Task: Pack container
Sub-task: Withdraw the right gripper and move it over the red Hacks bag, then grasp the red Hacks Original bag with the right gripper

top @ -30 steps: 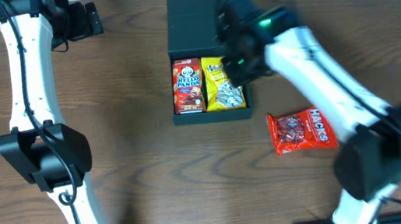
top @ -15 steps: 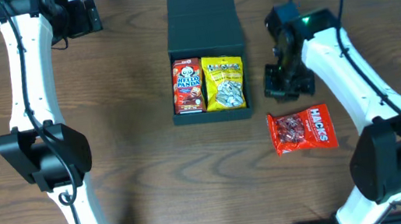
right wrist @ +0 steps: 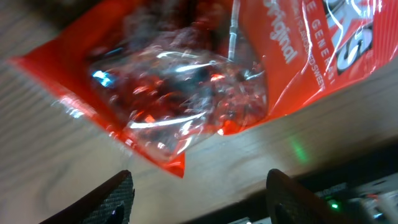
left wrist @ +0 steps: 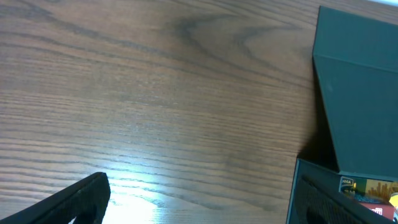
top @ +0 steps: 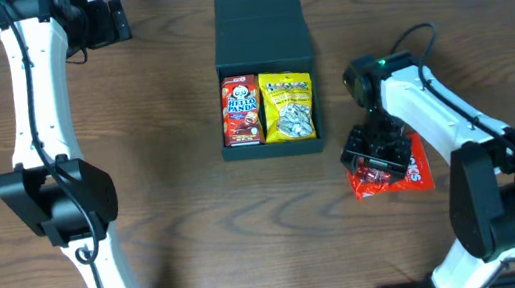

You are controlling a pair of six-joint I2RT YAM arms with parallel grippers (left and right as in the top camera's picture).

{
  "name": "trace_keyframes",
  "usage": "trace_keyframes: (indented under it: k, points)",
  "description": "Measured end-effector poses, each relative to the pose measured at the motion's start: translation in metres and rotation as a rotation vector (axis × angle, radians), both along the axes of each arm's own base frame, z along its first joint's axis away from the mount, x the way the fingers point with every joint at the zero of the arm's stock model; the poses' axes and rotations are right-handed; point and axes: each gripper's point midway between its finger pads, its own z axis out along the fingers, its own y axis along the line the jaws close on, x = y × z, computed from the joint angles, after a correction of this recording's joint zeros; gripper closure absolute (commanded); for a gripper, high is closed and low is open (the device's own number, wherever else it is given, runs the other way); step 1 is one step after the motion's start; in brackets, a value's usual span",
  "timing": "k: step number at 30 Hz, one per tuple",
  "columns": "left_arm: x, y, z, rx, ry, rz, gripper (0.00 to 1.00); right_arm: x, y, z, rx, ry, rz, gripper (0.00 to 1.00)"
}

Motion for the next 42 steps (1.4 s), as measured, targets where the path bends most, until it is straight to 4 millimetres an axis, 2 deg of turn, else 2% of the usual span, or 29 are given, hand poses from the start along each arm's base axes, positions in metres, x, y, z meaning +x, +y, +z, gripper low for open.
trace_keyframes:
  k: [6, 10, 13, 20, 32, 35, 38, 42]
  points:
    - [0.000, 0.000, 0.000, 0.001, 0.000, -0.003, 0.04, -0.012, 0.001, -0.023, 0.023, 0.022, -0.147, 0.40]
    - [0.000, 0.000, 0.000, 0.002, 0.000, -0.003, 0.04, -0.022, -0.001, -0.037, 0.042, 0.042, -0.209, 0.42]
    - [0.000, 0.000, 0.000, 0.002, 0.000, -0.003, 0.05, -0.020, -0.003, -0.042, 0.055, 0.027, -0.228, 0.41]
    - [0.000, 0.000, 0.000, 0.002, -0.001, -0.003, 0.05, 0.011, -0.012, -0.049, 0.053, -0.116, -0.148, 0.43]
    - [0.002, 0.000, 0.001, 0.002, -0.011, -0.003, 0.05, 0.054, -0.042, -0.046, -0.067, -0.292, 0.155, 0.47]
    - [0.002, 0.000, 0.001, 0.002, -0.011, -0.003, 0.05, 0.066, -0.048, -0.042, -0.097, -0.320, 0.216, 0.47]
    - [0.002, 0.000, 0.001, 0.002, -0.011, -0.003, 0.05, 0.092, -0.052, -0.028, -0.119, -0.377, 0.336, 0.48]
    - [0.002, 0.000, 0.001, 0.002, -0.011, -0.003, 0.05, 0.109, -0.055, -0.008, -0.141, -0.400, 0.429, 0.49]
